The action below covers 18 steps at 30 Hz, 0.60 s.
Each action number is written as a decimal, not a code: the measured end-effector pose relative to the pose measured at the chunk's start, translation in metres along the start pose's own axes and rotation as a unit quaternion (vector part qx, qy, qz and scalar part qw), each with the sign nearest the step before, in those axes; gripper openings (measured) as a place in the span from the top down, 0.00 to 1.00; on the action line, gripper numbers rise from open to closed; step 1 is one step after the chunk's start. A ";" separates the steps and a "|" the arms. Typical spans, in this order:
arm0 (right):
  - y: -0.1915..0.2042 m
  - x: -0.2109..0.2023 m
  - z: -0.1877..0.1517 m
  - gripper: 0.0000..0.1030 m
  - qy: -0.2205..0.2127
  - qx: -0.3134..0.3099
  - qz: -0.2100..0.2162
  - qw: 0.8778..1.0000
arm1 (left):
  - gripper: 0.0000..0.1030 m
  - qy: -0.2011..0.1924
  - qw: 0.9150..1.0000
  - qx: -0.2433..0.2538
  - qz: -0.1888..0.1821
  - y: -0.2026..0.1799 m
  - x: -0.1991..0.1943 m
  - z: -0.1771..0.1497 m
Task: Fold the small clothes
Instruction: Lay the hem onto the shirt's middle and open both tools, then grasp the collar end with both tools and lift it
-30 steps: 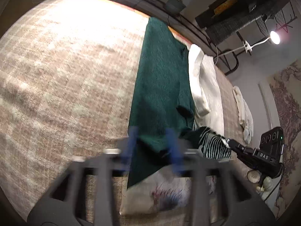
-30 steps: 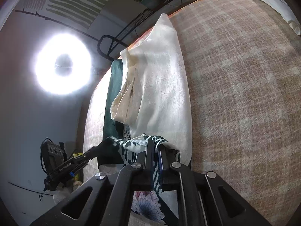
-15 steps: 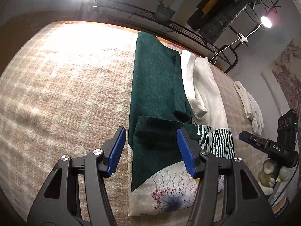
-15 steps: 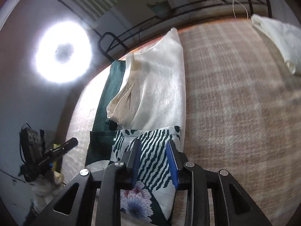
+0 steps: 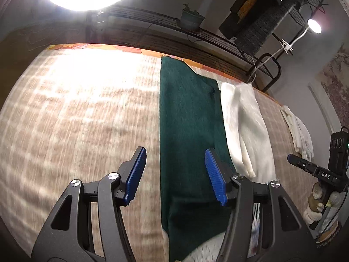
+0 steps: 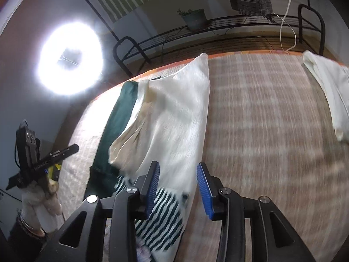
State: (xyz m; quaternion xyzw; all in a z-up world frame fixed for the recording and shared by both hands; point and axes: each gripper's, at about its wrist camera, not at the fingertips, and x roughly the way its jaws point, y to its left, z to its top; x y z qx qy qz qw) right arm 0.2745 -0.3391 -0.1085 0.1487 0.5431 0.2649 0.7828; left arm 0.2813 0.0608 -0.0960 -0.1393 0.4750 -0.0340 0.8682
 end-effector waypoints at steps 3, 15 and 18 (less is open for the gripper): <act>-0.003 0.010 0.022 0.62 0.001 -0.009 -0.006 1.000 | 0.45 0.002 1.000 -0.020 -0.008 0.010 0.021 0.024; -0.036 0.061 0.102 0.62 -0.004 0.007 -0.015 1.000 | 0.45 0.015 0.999 -0.040 -0.009 0.023 0.096 0.097; -0.046 0.075 0.117 0.62 -0.005 0.017 -0.016 1.000 | 0.45 0.012 0.999 -0.039 -0.005 0.022 0.107 0.109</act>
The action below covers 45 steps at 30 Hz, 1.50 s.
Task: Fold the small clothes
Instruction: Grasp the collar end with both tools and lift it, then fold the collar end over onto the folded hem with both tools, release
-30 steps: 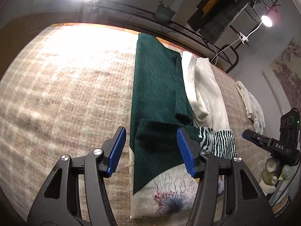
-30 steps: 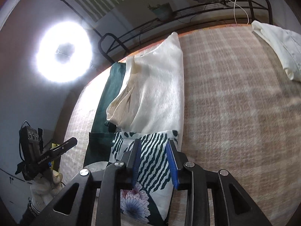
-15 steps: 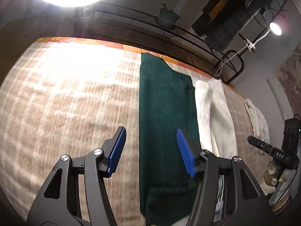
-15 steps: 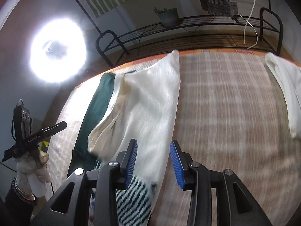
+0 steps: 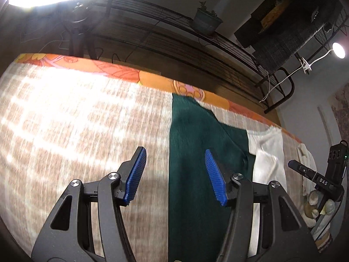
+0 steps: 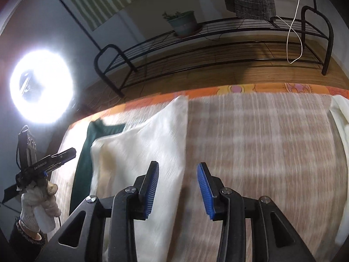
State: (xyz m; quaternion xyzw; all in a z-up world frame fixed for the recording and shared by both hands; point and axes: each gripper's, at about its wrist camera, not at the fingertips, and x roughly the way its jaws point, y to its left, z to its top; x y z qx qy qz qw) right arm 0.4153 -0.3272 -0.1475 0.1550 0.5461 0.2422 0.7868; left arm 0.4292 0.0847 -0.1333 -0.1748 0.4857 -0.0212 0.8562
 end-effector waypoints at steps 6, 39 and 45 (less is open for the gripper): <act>-0.005 0.026 0.028 0.62 -0.004 0.006 0.009 1.000 | 0.45 -0.002 1.000 0.013 0.011 -0.007 0.023 0.012; 0.067 -0.065 0.012 1.00 -0.076 -0.072 0.066 0.992 | 1.00 -0.069 0.991 0.113 -0.018 -0.083 -0.110 -0.047; 0.089 -0.107 -0.030 1.00 -0.073 -0.105 0.057 0.990 | 1.00 -0.076 0.990 0.119 -0.025 -0.087 -0.156 -0.088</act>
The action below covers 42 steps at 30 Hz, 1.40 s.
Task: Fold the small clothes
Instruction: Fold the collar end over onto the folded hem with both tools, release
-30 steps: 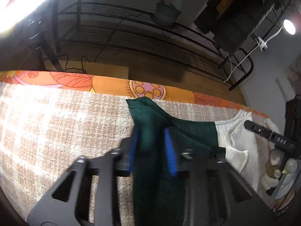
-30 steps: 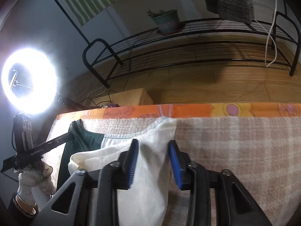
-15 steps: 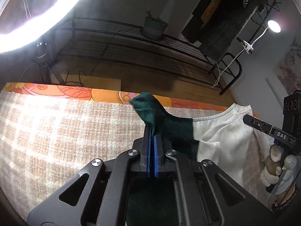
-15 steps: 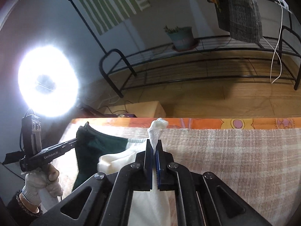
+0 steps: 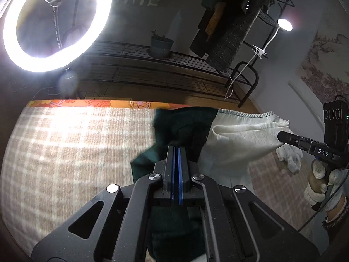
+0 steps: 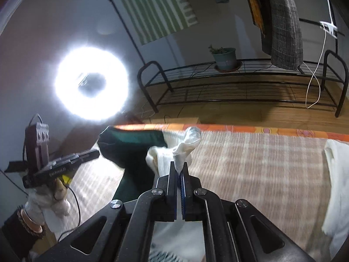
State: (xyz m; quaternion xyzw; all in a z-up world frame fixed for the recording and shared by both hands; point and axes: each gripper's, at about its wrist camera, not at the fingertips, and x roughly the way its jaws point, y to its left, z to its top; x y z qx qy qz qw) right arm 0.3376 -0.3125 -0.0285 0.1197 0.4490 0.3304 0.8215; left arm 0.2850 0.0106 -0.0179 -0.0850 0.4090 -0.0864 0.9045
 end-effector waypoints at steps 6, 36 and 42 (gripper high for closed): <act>0.026 -0.033 -0.046 1.00 0.011 -0.015 -0.003 1.000 | 1.00 0.001 1.000 -0.002 -0.003 -0.009 -0.036 -0.038; 0.009 -0.027 -0.137 1.00 0.038 -0.016 -0.037 0.998 | 0.99 0.083 0.978 -0.181 -0.062 0.062 0.044 -0.075; 0.013 -0.041 -0.130 1.00 0.014 -0.011 -0.037 0.999 | 0.99 0.066 0.976 -0.191 -0.077 0.053 0.004 -0.064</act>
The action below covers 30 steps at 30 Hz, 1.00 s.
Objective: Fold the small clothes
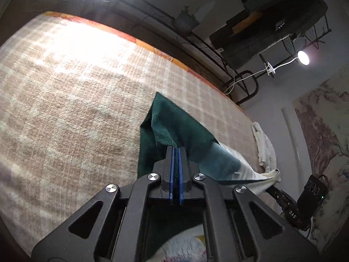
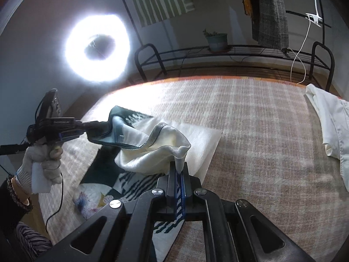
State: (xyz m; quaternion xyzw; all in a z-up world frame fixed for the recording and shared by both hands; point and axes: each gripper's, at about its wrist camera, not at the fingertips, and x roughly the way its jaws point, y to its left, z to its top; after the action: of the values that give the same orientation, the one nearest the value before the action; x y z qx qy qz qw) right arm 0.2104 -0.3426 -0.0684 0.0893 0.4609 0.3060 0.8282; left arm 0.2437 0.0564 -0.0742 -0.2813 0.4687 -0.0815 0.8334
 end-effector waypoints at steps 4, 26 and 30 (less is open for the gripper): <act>0.005 -0.016 0.001 1.00 -0.013 0.000 0.000 1.000 | 0.99 0.003 1.000 -0.004 -0.004 -0.005 -0.031 -0.018; 0.017 -0.096 -0.100 0.45 0.009 0.045 0.008 0.999 | 0.99 0.037 0.999 -0.015 0.035 0.018 -0.058 -0.125; -0.012 -0.076 -0.105 0.48 0.039 0.129 0.014 0.991 | 0.99 0.042 0.999 -0.013 0.029 0.016 -0.052 -0.125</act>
State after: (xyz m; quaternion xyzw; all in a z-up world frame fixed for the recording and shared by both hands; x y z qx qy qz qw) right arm 0.1001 -0.4111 -0.0780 0.1892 0.5275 0.2589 0.7867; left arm 0.1099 0.0414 -0.0943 -0.2743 0.5124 -0.0627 0.8113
